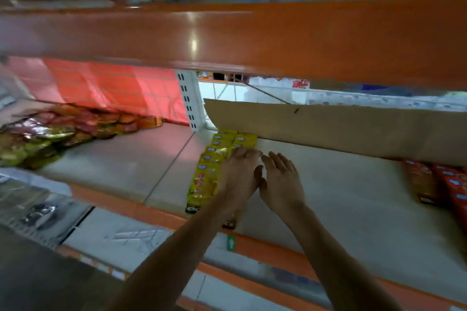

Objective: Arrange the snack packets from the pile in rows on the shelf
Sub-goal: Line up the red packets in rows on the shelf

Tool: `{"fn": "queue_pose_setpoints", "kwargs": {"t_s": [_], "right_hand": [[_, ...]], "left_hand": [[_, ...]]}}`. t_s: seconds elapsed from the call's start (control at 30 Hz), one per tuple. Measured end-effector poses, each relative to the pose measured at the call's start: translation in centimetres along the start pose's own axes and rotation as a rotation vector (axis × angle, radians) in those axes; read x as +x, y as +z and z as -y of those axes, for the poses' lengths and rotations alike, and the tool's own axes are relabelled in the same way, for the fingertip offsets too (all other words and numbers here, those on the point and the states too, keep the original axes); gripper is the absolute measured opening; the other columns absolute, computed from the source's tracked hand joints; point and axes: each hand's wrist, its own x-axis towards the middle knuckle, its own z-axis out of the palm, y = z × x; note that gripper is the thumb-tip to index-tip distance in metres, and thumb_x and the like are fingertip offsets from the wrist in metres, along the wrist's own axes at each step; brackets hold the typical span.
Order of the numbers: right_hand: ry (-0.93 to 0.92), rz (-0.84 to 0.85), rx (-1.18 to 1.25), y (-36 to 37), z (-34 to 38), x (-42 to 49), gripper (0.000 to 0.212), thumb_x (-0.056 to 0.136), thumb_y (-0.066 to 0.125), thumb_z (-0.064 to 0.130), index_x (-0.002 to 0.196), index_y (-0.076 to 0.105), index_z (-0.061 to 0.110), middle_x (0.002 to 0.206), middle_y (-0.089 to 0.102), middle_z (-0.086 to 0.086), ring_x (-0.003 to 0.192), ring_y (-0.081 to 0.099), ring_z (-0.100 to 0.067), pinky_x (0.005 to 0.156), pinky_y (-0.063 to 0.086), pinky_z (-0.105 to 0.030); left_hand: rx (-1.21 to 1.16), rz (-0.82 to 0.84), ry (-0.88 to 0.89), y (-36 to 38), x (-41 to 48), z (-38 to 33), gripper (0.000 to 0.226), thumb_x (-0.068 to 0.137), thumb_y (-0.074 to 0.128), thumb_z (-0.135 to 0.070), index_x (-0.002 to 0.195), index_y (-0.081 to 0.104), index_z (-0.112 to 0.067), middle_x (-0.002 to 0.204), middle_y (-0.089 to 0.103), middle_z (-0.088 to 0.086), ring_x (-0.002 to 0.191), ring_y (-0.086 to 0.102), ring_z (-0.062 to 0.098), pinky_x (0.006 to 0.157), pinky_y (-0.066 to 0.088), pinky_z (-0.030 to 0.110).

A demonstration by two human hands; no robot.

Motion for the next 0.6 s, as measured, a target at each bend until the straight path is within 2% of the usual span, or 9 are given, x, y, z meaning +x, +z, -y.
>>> {"fn": "queue_pose_setpoints", "kwargs": {"t_s": [0.13,0.23,0.43,0.53,0.6], "right_hand": [[-0.117,-0.003,0.041,3.8,6.9,4.1,0.056,0.057,0.073,0.006,0.112,0.063,-0.002,0.112,0.064,-0.022,0.106,0.061,-0.042,0.089,0.051,-0.050],[-0.182,0.021,0.047,6.8,11.9,7.0,0.056,0.055,0.072,0.004,0.109,0.063,-0.002,0.108,0.065,-0.020,0.102,0.062,-0.040,0.088,0.052,-0.047],[-0.210,0.090,0.041,11.3,19.7,11.7,0.047,0.072,0.066,0.006,0.118,0.059,0.000,0.121,0.060,-0.021,0.117,0.053,-0.040,0.099,0.042,-0.046],[-0.225,0.144,-0.010,13.0,22.4,14.3,0.050,0.085,0.059,0.015,0.133,0.048,0.005,0.138,0.048,-0.015,0.130,0.041,-0.032,0.109,0.030,-0.039],[-0.237,0.181,-0.034,14.1,23.9,16.1,0.052,0.088,0.057,0.018,0.136,0.043,0.007,0.141,0.046,-0.011,0.131,0.039,-0.029,0.110,0.028,-0.036]], "left_hand": [[-0.003,-0.073,-0.058,-3.2,0.1,7.8,0.036,0.068,0.066,-0.019,0.104,0.070,-0.014,0.102,0.069,0.009,0.096,0.063,0.034,0.077,0.056,0.044],[0.019,-0.096,-0.116,-5.1,0.0,13.8,0.039,0.074,0.061,-0.021,0.112,0.068,-0.013,0.111,0.067,0.009,0.105,0.060,0.034,0.083,0.052,0.043],[0.108,0.001,-0.255,-7.6,0.8,23.5,0.045,0.092,0.053,-0.028,0.137,0.049,-0.020,0.140,0.051,0.001,0.131,0.041,0.023,0.103,0.038,0.036],[0.158,0.053,-0.318,-8.3,1.8,27.4,0.050,0.096,0.049,-0.032,0.143,0.040,-0.019,0.147,0.042,0.001,0.136,0.035,0.021,0.107,0.034,0.036],[0.186,0.086,-0.360,-8.7,2.6,30.0,0.052,0.096,0.050,-0.031,0.144,0.035,-0.017,0.149,0.038,0.004,0.137,0.033,0.023,0.107,0.034,0.037]]}}
